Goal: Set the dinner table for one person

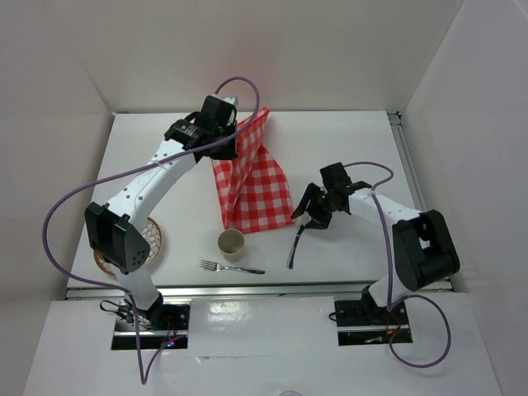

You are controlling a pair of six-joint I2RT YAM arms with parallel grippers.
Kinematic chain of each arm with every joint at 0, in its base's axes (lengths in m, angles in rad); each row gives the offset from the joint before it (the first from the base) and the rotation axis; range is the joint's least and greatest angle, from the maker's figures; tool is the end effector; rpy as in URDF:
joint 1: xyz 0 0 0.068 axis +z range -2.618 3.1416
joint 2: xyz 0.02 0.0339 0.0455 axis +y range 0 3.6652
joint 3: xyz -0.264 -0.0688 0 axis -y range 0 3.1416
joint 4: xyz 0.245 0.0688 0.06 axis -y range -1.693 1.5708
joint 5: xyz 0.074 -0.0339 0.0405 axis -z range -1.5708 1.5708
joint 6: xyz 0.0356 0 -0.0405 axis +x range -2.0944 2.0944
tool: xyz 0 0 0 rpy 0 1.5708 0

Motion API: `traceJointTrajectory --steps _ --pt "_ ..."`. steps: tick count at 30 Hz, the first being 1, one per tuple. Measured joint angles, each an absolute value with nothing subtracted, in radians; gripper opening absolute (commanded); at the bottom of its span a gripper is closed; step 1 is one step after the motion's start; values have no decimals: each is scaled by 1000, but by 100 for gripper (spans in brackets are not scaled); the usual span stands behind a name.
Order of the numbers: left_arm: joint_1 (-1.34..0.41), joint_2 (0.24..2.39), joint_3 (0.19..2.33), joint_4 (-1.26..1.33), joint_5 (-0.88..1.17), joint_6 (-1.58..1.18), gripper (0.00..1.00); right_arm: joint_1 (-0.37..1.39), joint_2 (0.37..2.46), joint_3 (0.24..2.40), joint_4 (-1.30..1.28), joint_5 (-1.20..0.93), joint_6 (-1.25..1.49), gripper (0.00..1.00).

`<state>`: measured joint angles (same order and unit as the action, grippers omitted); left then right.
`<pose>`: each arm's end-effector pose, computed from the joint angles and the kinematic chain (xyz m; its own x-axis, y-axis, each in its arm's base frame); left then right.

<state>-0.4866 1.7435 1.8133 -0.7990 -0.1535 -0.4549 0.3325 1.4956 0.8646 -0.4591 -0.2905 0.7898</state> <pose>0.3446 -0.1762 0.3778 -0.6878 -0.1274 -0.7146 0.0658 0.9695 -0.2361 0.2645 0.1021 0.1848 -0.9010 0.4087 -0.1451 0.2869 0.8127 0.5072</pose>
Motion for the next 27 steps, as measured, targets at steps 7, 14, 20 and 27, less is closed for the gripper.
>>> traceJointTrajectory --steps 7,14,20,27 --pt "-479 1741 1800 -776 -144 -481 0 387 1562 875 -369 -353 932 64" --pt "-478 1737 1771 -770 -143 -497 0 427 1596 870 -279 -373 1113 74" --pt "-478 1736 1771 -765 -143 -501 0 463 1618 857 -270 -355 1221 77" --pt "-478 1726 1771 -764 -143 -503 0 470 1682 851 -235 -306 1293 77"
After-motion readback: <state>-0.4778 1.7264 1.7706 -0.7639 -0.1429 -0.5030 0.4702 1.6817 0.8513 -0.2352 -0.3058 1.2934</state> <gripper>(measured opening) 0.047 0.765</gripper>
